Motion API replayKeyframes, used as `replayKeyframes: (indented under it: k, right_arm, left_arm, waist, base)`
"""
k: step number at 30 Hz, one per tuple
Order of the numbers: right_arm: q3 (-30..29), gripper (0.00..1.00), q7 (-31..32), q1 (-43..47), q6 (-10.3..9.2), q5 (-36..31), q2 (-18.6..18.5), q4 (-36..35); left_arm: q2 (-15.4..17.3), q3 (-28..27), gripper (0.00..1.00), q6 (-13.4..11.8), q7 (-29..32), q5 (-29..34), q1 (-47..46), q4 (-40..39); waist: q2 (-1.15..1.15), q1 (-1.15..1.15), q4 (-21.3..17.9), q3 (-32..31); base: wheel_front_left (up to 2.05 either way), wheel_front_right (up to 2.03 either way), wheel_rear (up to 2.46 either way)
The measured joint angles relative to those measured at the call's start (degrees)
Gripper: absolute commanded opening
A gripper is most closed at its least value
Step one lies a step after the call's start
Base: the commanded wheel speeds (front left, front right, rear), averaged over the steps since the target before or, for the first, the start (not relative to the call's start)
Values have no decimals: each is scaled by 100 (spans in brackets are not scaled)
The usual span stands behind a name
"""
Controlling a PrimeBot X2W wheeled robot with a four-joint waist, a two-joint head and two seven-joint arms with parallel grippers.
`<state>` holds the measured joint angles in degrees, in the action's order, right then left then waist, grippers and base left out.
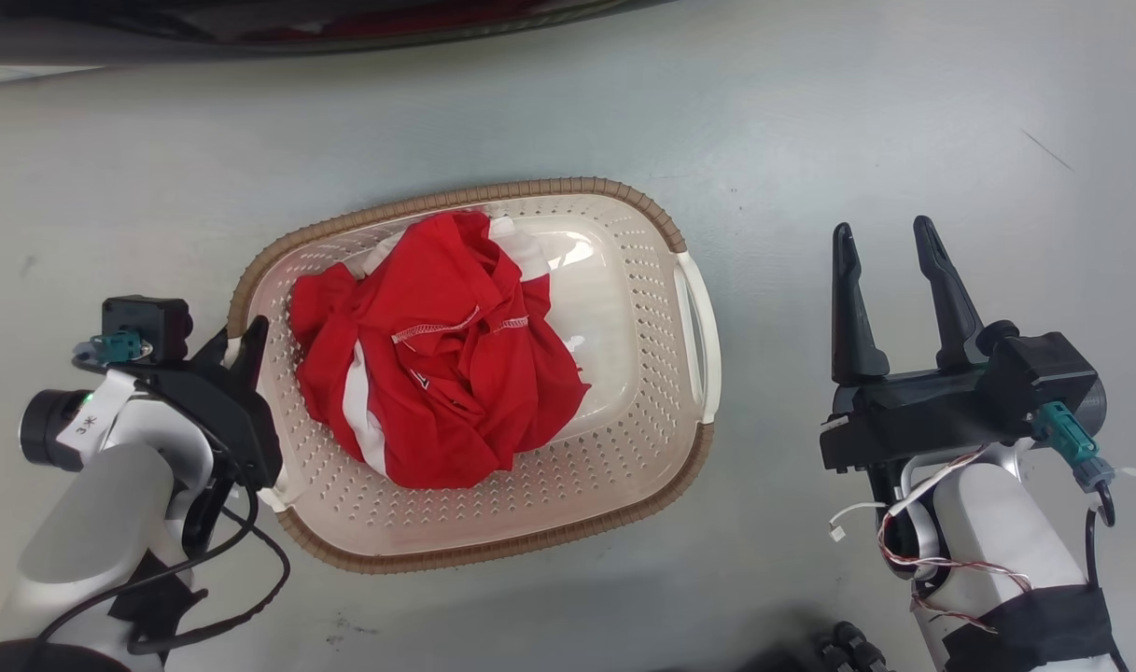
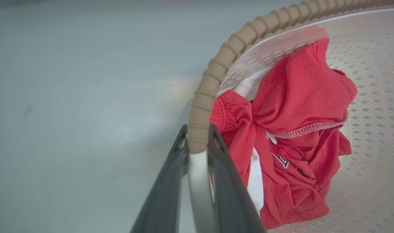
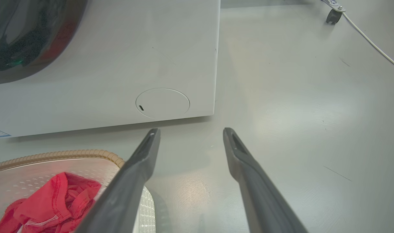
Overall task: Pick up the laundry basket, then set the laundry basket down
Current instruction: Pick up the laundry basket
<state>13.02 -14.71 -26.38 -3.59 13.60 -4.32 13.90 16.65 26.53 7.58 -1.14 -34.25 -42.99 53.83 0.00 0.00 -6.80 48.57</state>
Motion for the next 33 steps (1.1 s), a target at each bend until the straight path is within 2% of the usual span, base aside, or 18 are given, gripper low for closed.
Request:
replayKeyframes:
  k: [5, 6, 8, 18, 28, 33]
  right_arm:
    - [-26, 100, 0, 0, 10, -3, 1, 18]
    - [-34, 100, 0, 0, 14, -5, 1, 18]
    - [-44, 100, 0, -1, 14, -13, 2, 19]
    - [-100, 100, 0, 1, 57, -45, 5, 133]
    - [-209, 100, 0, 1, 165, -68, -27, 294]
    - [-253, 100, 0, 2, 214, -154, -104, 381]
  left_arm:
    - [-12, 75, 0, 0, -35, -15, -1, 94]
    - [-12, 96, 25, 0, -49, -16, -1, 108]
    - [-11, 133, 100, 0, -92, -16, -3, 129]
    - [-15, 174, 100, 0, -416, -63, -13, 258]
    - [-285, -76, 100, 0, -1125, -234, -23, 225]
    - [-445, -187, 100, -2, -1282, -260, 30, 97]
  waist:
    - [0, 0, 36, -31]
    - [0, 0, 42, -36]
    - [0, 0, 51, -43]
    - [1, 0, 91, -124]
    - [1, 0, 183, -482]
    - [1, 0, 263, -807]
  base:
    - [0, 0, 0]
    - [0, 0, 0]
    - [0, 0, 0]
    - [0, 0, 0]
    - [0, 0, 0]
    - [0, 0, 0]
